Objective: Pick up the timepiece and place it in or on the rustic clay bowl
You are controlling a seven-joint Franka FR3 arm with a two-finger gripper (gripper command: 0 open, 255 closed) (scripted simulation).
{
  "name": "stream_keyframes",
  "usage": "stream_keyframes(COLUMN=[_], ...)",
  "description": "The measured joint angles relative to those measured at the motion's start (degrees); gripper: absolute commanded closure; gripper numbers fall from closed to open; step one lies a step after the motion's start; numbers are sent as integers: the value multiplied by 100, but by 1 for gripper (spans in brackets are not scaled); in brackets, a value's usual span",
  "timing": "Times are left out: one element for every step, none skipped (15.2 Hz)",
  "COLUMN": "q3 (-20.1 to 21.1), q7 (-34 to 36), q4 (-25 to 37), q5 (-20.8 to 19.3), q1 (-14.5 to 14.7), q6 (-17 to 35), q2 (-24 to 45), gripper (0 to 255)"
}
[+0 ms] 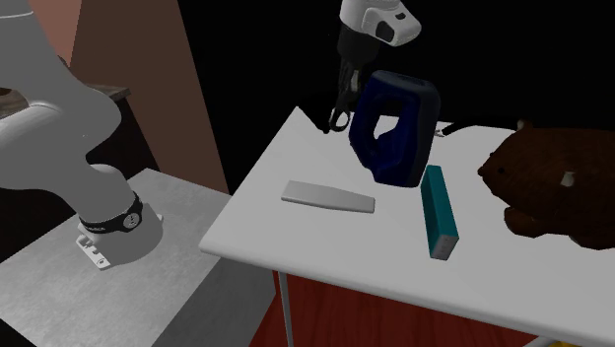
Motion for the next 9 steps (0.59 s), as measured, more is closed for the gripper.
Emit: stream_keyframes(q3=[-1, 19, 65, 127, 194, 246, 305, 364, 417], q7=[12, 64, 161, 291, 428, 542, 675, 802, 930], q4=[35, 85, 126, 154, 179, 221, 316, 316, 440], q5=[2, 1, 3, 8, 11, 11, 2, 5, -16], q1=[-2, 21, 73, 145, 222, 282, 353, 423, 490], q6=[-62, -95, -87, -65, -35, -33, -28, 0, -9], q2=[-29, -24, 0, 17, 38, 55, 121, 118, 201], gripper=[255, 255, 255, 255, 255, 255, 255, 255, 255])
